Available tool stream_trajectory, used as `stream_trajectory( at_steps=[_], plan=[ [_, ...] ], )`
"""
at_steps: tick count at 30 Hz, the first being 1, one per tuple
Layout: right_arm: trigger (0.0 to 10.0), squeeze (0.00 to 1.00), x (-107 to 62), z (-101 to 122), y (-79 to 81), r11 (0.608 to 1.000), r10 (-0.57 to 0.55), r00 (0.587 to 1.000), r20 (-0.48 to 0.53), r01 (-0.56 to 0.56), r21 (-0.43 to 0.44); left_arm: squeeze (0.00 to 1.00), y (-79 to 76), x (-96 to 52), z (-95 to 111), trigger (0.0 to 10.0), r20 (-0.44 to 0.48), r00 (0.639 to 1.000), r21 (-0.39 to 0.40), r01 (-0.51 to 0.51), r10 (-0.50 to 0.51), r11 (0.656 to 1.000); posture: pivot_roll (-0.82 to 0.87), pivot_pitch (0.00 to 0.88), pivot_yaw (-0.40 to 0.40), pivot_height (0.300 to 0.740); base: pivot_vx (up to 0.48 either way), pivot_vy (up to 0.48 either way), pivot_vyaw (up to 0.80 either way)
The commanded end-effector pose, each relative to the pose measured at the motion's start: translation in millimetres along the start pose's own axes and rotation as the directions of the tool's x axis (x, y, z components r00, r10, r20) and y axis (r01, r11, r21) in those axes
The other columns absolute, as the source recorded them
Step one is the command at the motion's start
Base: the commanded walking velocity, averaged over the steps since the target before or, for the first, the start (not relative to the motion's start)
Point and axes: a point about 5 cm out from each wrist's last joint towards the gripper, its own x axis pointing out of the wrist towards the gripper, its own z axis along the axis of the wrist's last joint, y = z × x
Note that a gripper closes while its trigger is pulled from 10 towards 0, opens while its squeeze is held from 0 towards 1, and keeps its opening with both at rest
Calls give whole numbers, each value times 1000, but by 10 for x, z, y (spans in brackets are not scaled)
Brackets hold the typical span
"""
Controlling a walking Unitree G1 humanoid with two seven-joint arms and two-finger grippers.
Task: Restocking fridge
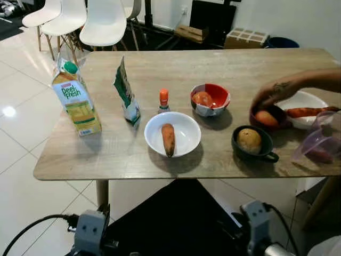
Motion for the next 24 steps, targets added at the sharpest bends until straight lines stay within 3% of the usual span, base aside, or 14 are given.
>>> stream_trajectory(
  at_steps=[1, 4, 8, 11, 21, 24],
  plan=[
    [10000, 0, -30, 125, 9, 999, 34, 997, 66, -36, 30, 0, 23, -34, 10, 10000, -2, 999, -16, -34, 34, 999, -106, 136, 7, 740, 0, 0, 0],
    [10000, 0, -136, 313, 50, 990, 112, 982, 149, -124, 68, 0, 23, -61, 67, 10000, 19, 999, -13, -41, 41, 999, -100, 137, 6, 740, 0, 0, 0],
    [10000, 0, -238, 402, 78, 974, 186, 962, 198, -207, 95, 0, 25, -79, 109, 10000, 34, 999, 7, -29, 29, 1000, -93, 138, 7, 740, 0, 0, 0],
    [10000, 0, -326, 518, 97, 945, 234, 934, 268, -283, 162, 0, 48, -102, 145, 10000, 44, 998, 5, -44, 44, 999, -84, 137, 9, 740, 0, 0, 0],
    [10000, 0, -441, 746, 149, 894, 319, 874, 366, -406, 190, 0, 69, -115, 262, 10000, 69, 997, 23, -48, 46, 999, -74, 130, 13, 740, 0, 0, 0],
    [10000, 0, -413, 923, 158, 882, 337, 841, 423, -440, 172, 0, 47, -66, 368, 10000, 112, 993, 32, -26, 22, 999, -76, 125, 13, 740, 0, 0, 0]
  ],
)
